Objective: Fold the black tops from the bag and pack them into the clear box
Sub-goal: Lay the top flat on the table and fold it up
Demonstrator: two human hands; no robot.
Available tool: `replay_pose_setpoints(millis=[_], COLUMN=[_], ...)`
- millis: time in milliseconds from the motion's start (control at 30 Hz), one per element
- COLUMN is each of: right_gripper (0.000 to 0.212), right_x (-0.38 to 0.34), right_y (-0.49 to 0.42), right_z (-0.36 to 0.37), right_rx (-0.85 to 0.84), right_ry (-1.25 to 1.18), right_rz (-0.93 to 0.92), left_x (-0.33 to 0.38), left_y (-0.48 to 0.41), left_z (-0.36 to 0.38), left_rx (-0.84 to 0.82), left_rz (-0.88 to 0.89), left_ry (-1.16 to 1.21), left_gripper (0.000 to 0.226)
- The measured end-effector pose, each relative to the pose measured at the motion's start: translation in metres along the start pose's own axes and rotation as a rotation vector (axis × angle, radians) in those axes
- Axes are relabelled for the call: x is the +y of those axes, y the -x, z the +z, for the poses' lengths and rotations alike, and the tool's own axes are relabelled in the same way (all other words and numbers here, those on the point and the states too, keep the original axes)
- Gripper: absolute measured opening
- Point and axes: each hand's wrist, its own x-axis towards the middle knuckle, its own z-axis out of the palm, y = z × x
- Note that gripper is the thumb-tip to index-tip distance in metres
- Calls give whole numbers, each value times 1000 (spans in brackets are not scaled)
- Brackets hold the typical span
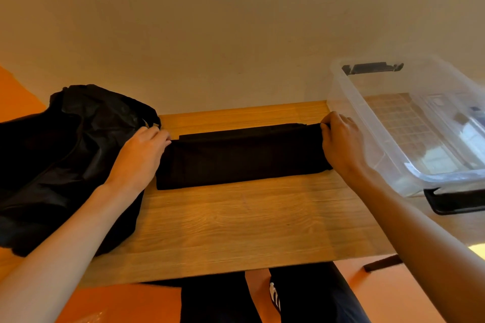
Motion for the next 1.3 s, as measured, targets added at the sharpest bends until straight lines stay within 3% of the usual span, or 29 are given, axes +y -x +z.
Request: replay_pose_setpoints(millis=[833, 967, 1100, 1200, 1300], right_gripper=[11, 14, 42, 64, 72], right_x=[14, 13, -11, -44, -61], right_y=[-46, -44, -26, -9, 4], right_z=[35, 37, 38, 49, 68], right_rx=[-159, -213, -194, -391, -517], right_ry=[40, 60, 149, 198, 279], right_rz=[47, 96, -52, -217, -263], left_x=[-29, -18, 33, 79, 96], left_y=[-46, -48, -46, -48, -45], left_z=[50, 51, 42, 48, 73], left_rx=[-108, -141, -146, -323, -413], left_rz=[-110, -211, -240, -218, -174], left_ry=[-51, -64, 6, 61, 13], left_gripper=[9, 6, 39, 64, 72])
